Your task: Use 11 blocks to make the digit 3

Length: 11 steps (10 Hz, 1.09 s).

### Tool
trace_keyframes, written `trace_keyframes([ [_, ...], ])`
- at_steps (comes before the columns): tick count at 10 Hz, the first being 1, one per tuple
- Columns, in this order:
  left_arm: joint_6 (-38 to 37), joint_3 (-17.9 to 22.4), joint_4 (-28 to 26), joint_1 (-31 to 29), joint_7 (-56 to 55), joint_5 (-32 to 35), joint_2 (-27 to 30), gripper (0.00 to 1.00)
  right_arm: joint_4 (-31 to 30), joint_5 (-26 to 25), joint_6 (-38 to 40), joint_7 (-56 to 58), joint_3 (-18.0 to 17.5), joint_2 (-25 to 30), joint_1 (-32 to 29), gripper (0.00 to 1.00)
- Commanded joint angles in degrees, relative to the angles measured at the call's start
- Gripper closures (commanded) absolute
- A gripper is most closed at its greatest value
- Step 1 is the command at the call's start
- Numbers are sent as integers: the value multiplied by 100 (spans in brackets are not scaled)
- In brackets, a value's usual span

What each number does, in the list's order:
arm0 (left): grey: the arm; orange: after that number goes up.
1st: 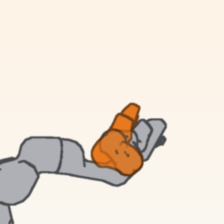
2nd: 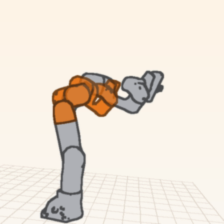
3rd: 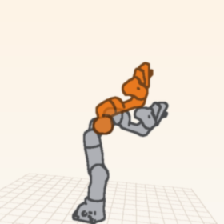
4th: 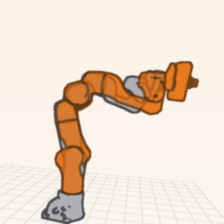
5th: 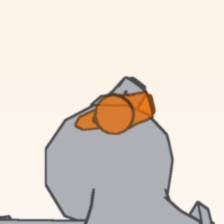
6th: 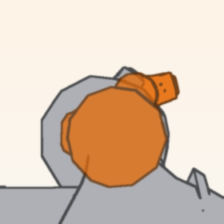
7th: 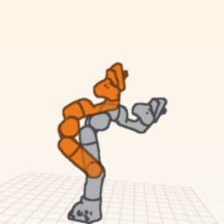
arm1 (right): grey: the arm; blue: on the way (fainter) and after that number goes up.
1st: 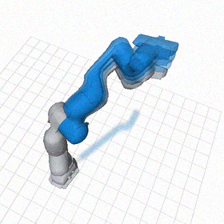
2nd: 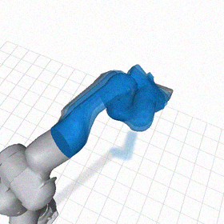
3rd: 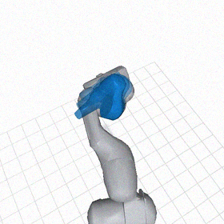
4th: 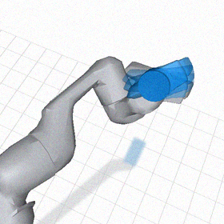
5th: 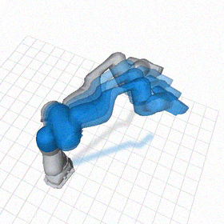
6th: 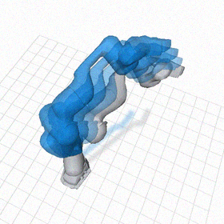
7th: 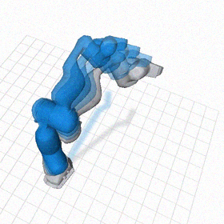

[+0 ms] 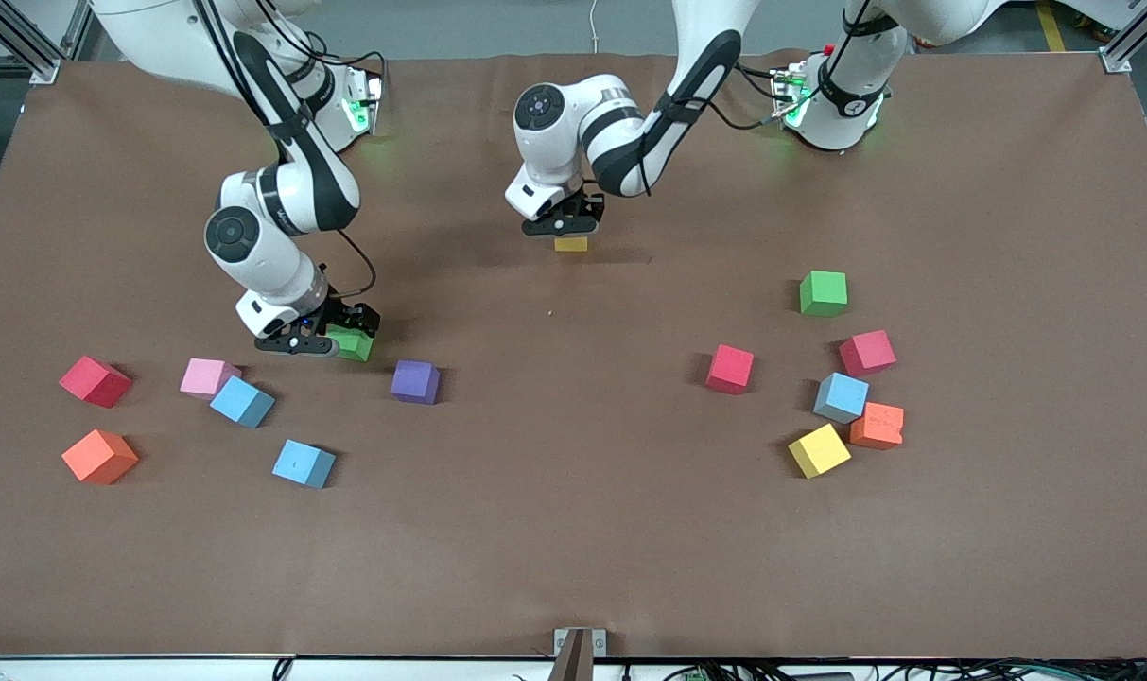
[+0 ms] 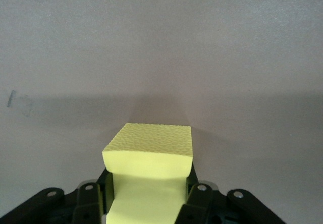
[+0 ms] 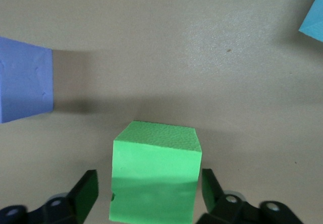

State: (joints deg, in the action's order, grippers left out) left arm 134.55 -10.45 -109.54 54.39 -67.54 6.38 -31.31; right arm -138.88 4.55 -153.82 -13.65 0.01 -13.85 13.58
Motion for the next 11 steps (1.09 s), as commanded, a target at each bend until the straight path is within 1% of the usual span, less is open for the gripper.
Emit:
trace_keyframes([
  [1,89,43,-234,2,40,153,29,70,-61,-25,-130,-103,86,6,4,25],
  [2,97,43,-235,2,40,153,2,62,-52,-51,-174,-94,130,-29,4,40],
  [3,98,35,-217,2,-4,144,11,28,-60,-69,-183,-94,131,-30,-4,62],
  [4,98,34,-200,2,-83,135,63,0,-61,-69,-174,-94,131,-21,4,76],
  [5,54,26,-165,-24,-249,118,194,0,-78,-69,-113,-112,131,23,4,84],
  [6,45,34,-156,-60,-320,118,413,0,-78,-69,-52,-303,131,67,-4,86],
  [7,27,87,-155,-156,-329,100,694,0,-43,-69,140,-775,122,180,13,86],
  [8,19,87,-147,-566,-399,109,931,0,35,-69,612,-1389,122,390,48,86],
  [9,1,87,-51,-979,-443,100,1047,0,45,-60,1104,-1778,96,723,66,85],
  [10,-95,87,115,-1426,-600,100,1057,0,45,-60,1474,-2809,43,1100,110,85],
  [11,-183,87,265,-1875,-672,109,1048,0,45,-60,1931,-3654,-1,1374,354,82],
])
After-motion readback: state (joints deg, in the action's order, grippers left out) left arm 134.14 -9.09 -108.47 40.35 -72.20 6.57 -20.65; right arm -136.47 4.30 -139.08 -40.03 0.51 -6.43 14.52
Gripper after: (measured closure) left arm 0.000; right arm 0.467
